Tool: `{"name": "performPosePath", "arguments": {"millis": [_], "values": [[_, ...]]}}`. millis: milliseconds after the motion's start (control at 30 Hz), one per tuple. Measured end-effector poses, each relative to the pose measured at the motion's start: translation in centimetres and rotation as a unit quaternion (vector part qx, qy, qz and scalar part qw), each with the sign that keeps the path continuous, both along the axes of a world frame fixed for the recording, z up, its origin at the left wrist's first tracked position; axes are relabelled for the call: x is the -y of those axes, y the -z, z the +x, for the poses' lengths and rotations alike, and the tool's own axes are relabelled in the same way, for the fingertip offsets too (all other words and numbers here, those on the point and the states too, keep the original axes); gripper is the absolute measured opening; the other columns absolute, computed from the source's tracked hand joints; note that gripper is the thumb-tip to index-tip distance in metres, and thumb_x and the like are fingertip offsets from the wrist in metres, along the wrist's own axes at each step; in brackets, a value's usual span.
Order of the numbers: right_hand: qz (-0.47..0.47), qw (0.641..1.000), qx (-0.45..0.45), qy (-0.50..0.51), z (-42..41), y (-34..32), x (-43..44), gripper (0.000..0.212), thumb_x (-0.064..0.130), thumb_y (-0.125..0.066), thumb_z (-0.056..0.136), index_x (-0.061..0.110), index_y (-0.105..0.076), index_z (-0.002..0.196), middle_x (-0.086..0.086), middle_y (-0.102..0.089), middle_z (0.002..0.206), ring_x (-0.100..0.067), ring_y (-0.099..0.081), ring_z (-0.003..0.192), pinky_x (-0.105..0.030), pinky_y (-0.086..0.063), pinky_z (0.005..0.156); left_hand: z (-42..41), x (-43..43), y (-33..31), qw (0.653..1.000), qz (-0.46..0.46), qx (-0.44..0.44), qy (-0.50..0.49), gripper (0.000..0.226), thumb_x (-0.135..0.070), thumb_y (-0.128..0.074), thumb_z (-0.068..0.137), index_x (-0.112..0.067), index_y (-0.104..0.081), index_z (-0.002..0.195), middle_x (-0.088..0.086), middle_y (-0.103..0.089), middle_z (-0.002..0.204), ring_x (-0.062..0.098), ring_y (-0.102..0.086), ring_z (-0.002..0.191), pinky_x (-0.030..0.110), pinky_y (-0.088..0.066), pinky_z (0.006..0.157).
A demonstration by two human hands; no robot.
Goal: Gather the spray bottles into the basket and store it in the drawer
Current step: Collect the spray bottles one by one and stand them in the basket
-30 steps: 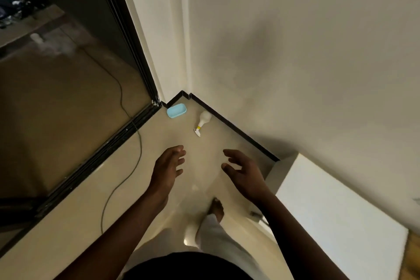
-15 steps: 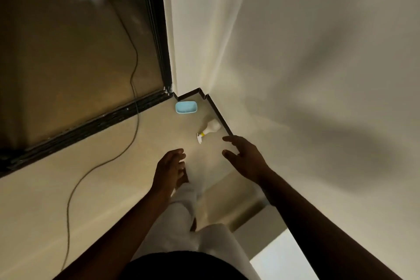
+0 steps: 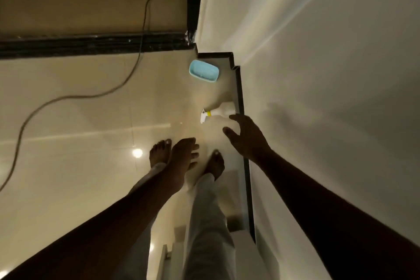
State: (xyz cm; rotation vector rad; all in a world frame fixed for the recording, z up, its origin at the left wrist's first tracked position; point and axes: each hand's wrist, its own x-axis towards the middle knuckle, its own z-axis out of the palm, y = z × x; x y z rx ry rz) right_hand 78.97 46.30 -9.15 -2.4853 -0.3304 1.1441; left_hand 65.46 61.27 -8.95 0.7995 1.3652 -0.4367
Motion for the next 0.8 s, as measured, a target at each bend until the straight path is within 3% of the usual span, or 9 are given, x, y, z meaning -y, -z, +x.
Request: {"name": "performPosePath", "arguments": {"millis": [167, 367, 500, 600, 800], "values": [[-0.038, 0.998, -0.014, -0.049, 2.9, 14.1, 0.8, 0.058, 0.049, -0.055, 0.104, 0.019, -0.047, 0.153, -0.007, -0.048, 0.158, -0.027, -0.049, 0.144, -0.038, -0.041, 0.114, 3.6, 3.4, 12.8, 0.998, -0.025, -0.027, -0.049, 0.034, -0.032, -0.054, 0.106, -0.011, -0.060, 0.132, 0.010, -0.062, 0.129, 0.031, -0.060, 0.120, 0.050, -0.047, 0.111], [-0.079, 0.993, 0.010, -0.088, 5.5, 26.0, 0.5, 0.056, 0.044, -0.056, 0.105, 0.016, -0.047, 0.153, -0.009, -0.047, 0.159, -0.029, -0.045, 0.147, -0.045, -0.040, 0.120, 6.8, 5.8, 26.1, 0.989, -0.066, -0.024, -0.134, 0.020, -0.034, -0.055, 0.105, -0.016, -0.061, 0.102, 0.008, -0.059, 0.116, 0.028, -0.055, 0.105, 0.048, -0.047, 0.110], [-0.094, 0.989, 0.020, -0.110, 7.7, 31.5, 0.3, 0.056, 0.043, -0.054, 0.106, 0.015, -0.046, 0.154, -0.009, -0.047, 0.159, -0.031, -0.042, 0.149, -0.047, -0.041, 0.120, 8.9, 7.4, 32.4, 0.981, -0.078, -0.035, -0.175, 0.034, -0.038, -0.053, 0.105, -0.010, -0.060, 0.123, 0.009, -0.060, 0.117, 0.028, -0.056, 0.104, 0.042, -0.050, 0.096], [-0.100, 0.987, 0.020, -0.127, 9.5, 34.6, 0.1, 0.056, 0.044, -0.053, 0.106, 0.018, -0.044, 0.155, -0.008, -0.046, 0.160, -0.032, -0.042, 0.149, -0.049, -0.044, 0.118, 10.7, 8.6, 35.9, 0.975, -0.100, -0.028, -0.197, 0.049, -0.044, -0.052, 0.105, -0.011, -0.054, 0.142, 0.011, -0.060, 0.132, 0.031, -0.058, 0.117, 0.045, -0.051, 0.098], [-0.114, 0.982, 0.006, -0.148, 12.2, 38.8, -0.1, 0.057, 0.049, -0.052, 0.106, 0.018, -0.047, 0.154, -0.010, -0.051, 0.156, -0.031, -0.047, 0.145, -0.041, -0.043, 0.114, 15.2, 9.9, 39.5, 0.946, -0.177, 0.006, -0.272, 0.063, -0.046, -0.049, 0.106, -0.016, -0.036, 0.160, 0.009, -0.046, 0.157, 0.039, -0.047, 0.139, 0.052, -0.044, 0.107]]}}
